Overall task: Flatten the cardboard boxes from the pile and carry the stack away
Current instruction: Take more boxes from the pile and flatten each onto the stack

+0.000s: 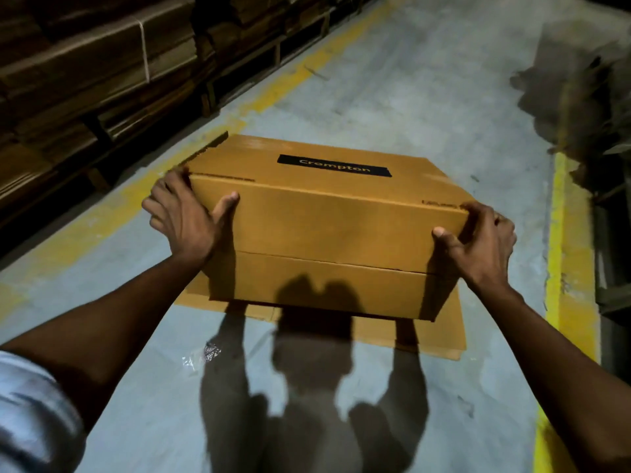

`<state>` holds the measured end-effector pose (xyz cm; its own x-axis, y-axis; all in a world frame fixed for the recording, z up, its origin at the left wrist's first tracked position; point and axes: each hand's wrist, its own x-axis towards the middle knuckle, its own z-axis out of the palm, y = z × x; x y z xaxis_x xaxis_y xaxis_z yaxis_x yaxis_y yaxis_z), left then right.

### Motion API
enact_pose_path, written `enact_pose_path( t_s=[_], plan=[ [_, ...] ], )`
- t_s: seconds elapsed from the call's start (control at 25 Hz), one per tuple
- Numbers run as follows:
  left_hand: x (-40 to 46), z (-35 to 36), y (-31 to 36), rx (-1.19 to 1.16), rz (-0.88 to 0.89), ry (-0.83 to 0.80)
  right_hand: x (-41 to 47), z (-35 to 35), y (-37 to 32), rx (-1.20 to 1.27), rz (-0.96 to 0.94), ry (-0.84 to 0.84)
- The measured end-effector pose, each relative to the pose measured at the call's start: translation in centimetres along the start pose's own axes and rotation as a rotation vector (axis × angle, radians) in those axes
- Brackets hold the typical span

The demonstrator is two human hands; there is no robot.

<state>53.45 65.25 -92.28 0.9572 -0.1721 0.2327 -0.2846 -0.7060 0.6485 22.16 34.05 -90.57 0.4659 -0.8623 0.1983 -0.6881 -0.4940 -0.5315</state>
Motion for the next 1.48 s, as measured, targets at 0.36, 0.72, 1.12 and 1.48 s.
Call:
enact_pose_path(
  t_s=[0.36, 0.72, 1.12, 1.48],
  plan=[
    [1.7, -0.2, 3.8, 0.149, -0.016, -0.021, 2.2, -1.0, -2.7, -0.122, -0.012, 0.135],
    [0.6, 0.5, 2.3, 0.164, 0.153, -0.144, -1.9, 2.7, -7.6, -0.284, -0.376, -0.029],
    [-0.4, -0.7, -0.6, 0.186, 0.156, -0.012, -11.2, 14.1, -19.4, -0.383, -0.765, -0.44],
    [-1.5, 0.6, -4.1, 0.009, 0.046, -0.007, -10.1, 14.6, -18.8, -0.38, -0.786, -0.425]
  ],
)
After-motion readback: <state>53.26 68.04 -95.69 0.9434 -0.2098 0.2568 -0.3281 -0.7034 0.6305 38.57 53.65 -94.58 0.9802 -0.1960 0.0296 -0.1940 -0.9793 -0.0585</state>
